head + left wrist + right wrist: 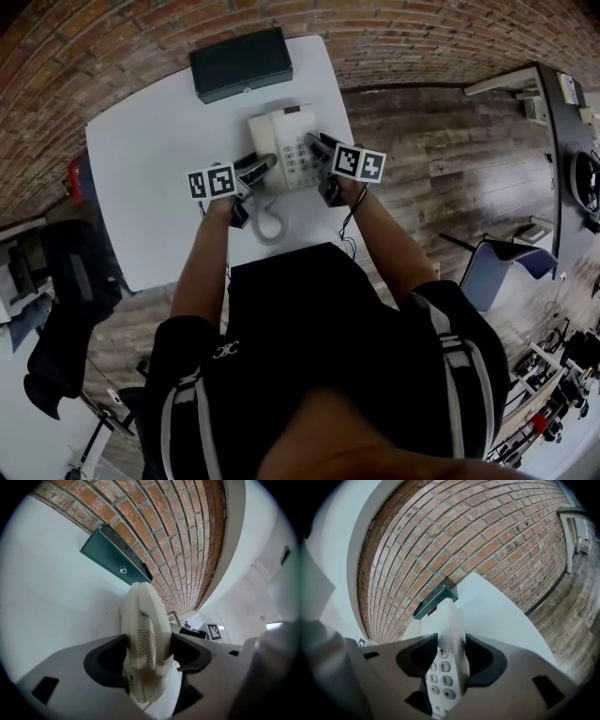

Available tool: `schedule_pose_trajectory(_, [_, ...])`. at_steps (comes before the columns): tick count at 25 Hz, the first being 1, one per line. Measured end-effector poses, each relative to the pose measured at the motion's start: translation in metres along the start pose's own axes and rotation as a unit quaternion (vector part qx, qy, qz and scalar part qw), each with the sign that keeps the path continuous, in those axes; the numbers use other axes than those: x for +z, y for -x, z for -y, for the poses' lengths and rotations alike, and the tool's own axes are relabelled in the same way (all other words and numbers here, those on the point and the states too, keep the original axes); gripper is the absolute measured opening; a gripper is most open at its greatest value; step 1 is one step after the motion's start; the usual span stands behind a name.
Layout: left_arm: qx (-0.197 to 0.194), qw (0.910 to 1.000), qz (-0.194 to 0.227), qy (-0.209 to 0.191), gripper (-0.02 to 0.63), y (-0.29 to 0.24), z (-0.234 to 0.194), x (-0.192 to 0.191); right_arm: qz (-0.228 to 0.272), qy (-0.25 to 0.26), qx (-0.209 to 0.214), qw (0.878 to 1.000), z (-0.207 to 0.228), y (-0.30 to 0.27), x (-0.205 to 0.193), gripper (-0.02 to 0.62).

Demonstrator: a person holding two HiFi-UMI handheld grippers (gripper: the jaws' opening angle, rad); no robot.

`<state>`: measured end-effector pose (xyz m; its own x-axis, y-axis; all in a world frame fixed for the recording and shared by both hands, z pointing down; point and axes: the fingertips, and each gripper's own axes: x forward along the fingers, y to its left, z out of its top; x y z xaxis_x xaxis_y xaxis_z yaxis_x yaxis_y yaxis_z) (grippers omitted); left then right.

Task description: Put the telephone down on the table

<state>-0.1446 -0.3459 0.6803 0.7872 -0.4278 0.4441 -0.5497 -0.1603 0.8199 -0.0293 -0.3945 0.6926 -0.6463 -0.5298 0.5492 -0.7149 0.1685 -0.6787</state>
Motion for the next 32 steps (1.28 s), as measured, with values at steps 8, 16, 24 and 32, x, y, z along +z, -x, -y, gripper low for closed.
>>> schedule_pose_trajectory(8, [0.04,0.9978,0.02,-0.05,0.307,0.007,0.003,0.004,0.004,0.008,-0.032,0.999,0.001,0.004,0.0,0.175])
schedule_pose_trajectory(16, [0.163,0.9577,0.181,-0.153,0.115,0.077,0.021,0.06,0.095,0.11,-0.067,0.987,-0.04,0.042,0.039,0.071])
schedule_pose_trajectory(24, [0.227,0.879,0.265,-0.325,0.003,0.135,0.119,0.107,0.269,0.245,-0.022,0.931,-0.159,0.11,0.105,-0.002])
schedule_pose_trajectory(32, [0.197,0.8451,0.341,-0.362,0.003,0.19,0.209,0.127,0.373,0.308,0.004,0.875,-0.246,0.175,0.134,-0.002])
